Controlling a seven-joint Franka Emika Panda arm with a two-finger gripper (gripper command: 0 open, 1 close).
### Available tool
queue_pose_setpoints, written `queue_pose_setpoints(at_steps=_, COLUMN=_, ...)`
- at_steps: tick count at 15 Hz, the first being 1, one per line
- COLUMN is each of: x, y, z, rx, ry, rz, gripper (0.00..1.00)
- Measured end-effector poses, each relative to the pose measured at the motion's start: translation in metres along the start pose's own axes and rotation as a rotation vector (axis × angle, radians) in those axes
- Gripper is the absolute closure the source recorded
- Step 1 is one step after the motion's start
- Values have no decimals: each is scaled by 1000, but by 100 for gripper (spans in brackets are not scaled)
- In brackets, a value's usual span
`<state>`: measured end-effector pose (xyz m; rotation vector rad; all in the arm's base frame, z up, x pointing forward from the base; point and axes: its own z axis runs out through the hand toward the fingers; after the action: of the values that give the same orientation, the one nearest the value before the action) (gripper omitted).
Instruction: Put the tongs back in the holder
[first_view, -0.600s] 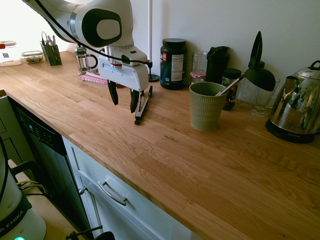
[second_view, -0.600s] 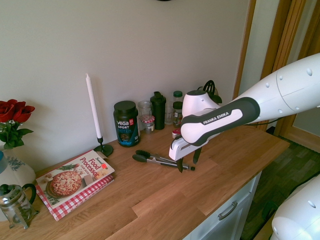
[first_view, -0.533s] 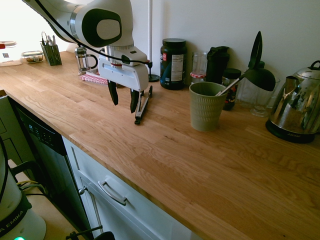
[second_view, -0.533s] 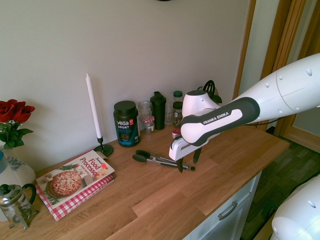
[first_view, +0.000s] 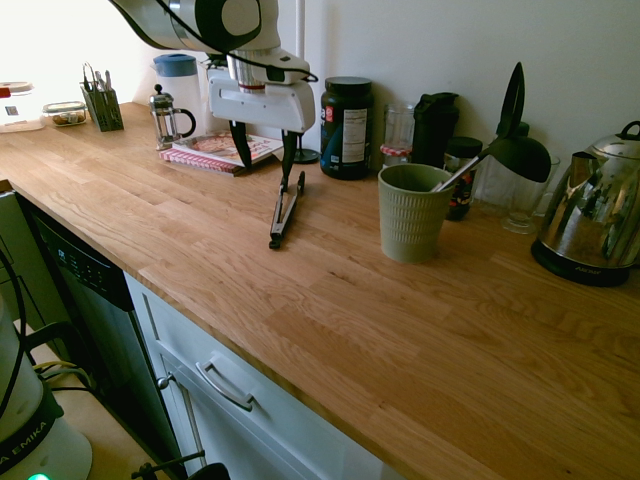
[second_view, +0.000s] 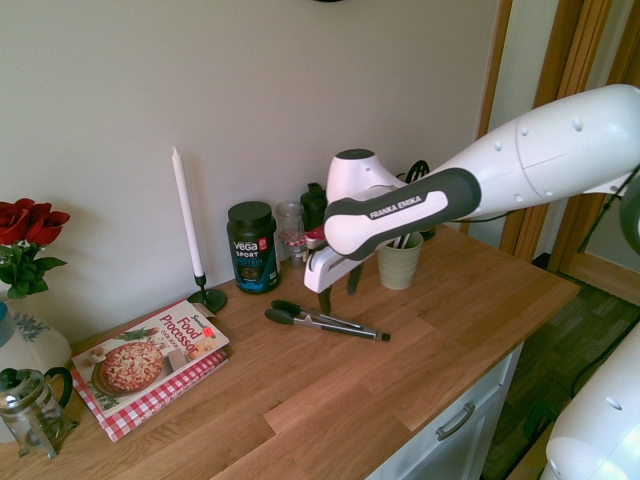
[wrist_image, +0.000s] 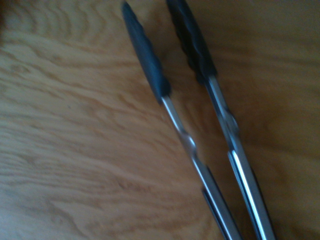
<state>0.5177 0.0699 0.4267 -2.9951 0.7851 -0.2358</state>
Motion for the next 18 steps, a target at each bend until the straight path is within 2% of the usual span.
queue_pose_setpoints(at_steps=4, x=24, y=-34, z=31, rx=-32, ry=-9, rz=-224, gripper=0)
queue_pose_setpoints(at_steps=9, x=34, y=-65, z=65, rx=-51, ry=-31, rz=-293, gripper=0)
queue_pose_setpoints(at_steps=12, x=33, y=-68, z=80, rx=-67, ry=-48, rz=-302, gripper=0)
queue_pose_setpoints(at_steps=13, x=33, y=-67, z=84, rx=-72, ry=-53, rz=-302, gripper=100)
queue_pose_setpoints(at_steps=18, x=32, y=-66, z=98, rx=-82, ry=-71, rz=-300, gripper=100)
